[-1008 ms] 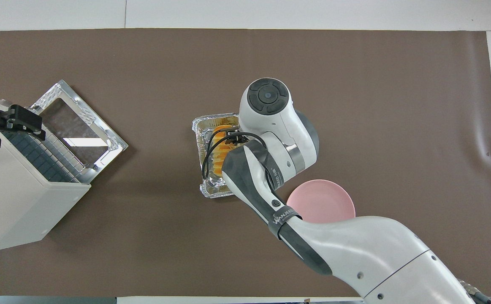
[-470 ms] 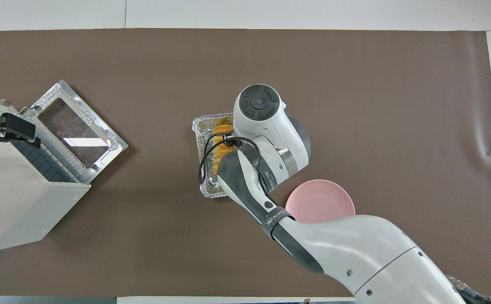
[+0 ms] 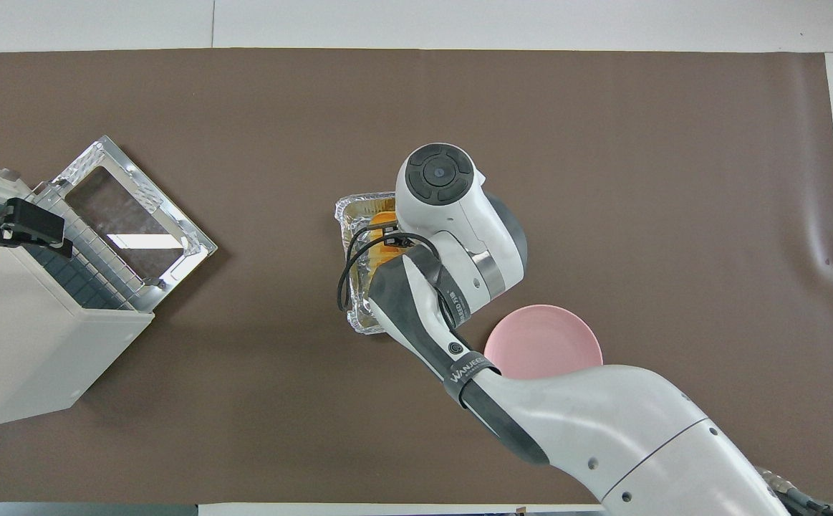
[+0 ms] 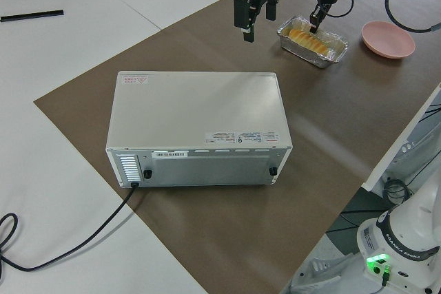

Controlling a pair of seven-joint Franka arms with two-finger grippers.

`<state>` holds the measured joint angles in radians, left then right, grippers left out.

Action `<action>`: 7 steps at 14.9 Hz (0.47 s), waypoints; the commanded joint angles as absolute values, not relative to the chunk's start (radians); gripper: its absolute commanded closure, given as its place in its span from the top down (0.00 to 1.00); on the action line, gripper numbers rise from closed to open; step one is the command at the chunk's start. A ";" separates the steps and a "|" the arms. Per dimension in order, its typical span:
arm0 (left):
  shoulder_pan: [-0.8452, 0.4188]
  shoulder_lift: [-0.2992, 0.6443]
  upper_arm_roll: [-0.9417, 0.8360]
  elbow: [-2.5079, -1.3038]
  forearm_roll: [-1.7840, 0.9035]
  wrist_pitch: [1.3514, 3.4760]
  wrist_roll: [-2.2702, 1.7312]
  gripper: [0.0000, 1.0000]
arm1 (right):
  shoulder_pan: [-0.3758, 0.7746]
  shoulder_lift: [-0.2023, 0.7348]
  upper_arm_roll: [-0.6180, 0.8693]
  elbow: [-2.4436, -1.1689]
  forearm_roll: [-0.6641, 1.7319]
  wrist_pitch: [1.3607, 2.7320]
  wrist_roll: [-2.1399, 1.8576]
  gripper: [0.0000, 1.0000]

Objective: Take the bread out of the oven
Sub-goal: 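Carry the foil tray with the right gripper and set it down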

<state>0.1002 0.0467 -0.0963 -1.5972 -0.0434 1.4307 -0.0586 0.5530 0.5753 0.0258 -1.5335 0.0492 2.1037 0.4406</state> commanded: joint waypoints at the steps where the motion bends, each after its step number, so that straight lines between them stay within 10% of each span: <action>1: 0.110 0.014 -0.101 -1.634 -0.023 1.433 -0.043 1.00 | 0.558 0.578 0.023 -1.522 0.035 2.099 0.442 0.00; 7: 0.115 0.015 -0.100 -1.629 -0.023 1.440 -0.052 1.00 | 0.424 0.546 0.021 -1.384 0.064 1.892 0.434 0.00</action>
